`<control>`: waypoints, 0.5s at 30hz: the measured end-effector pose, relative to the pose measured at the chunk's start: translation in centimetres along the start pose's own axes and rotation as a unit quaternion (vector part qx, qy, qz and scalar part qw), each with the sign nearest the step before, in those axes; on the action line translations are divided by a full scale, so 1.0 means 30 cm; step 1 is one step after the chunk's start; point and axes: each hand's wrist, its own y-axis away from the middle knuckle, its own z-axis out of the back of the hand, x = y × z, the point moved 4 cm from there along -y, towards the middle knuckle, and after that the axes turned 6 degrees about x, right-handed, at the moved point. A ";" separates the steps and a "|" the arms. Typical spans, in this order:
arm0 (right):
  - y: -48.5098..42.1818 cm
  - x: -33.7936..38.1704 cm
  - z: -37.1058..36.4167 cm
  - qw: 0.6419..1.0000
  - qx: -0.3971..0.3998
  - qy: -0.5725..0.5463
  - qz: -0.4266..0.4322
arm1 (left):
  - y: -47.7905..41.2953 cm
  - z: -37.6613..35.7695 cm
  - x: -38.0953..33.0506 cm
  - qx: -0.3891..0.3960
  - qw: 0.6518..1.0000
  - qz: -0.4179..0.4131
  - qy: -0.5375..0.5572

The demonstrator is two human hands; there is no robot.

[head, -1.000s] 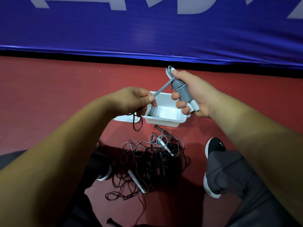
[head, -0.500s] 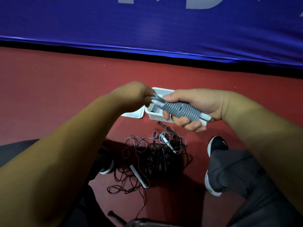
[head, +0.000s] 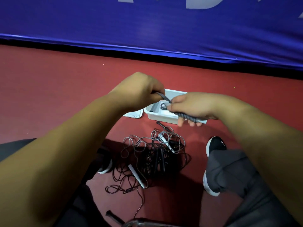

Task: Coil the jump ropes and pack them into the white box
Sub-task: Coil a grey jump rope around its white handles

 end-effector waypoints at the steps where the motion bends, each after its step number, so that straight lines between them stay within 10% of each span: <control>1: -0.001 -0.001 0.018 0.999 -0.033 -0.013 0.009 | 0.001 0.008 0.004 -0.008 1.000 -0.001 0.002; 10: -0.025 -0.003 0.096 0.952 -0.255 -0.153 0.078 | 0.010 -0.034 0.045 0.044 0.989 0.094 0.102; 15: -0.017 0.019 0.079 0.934 -0.197 -0.280 0.107 | 0.011 -0.055 0.091 0.027 0.969 0.163 0.182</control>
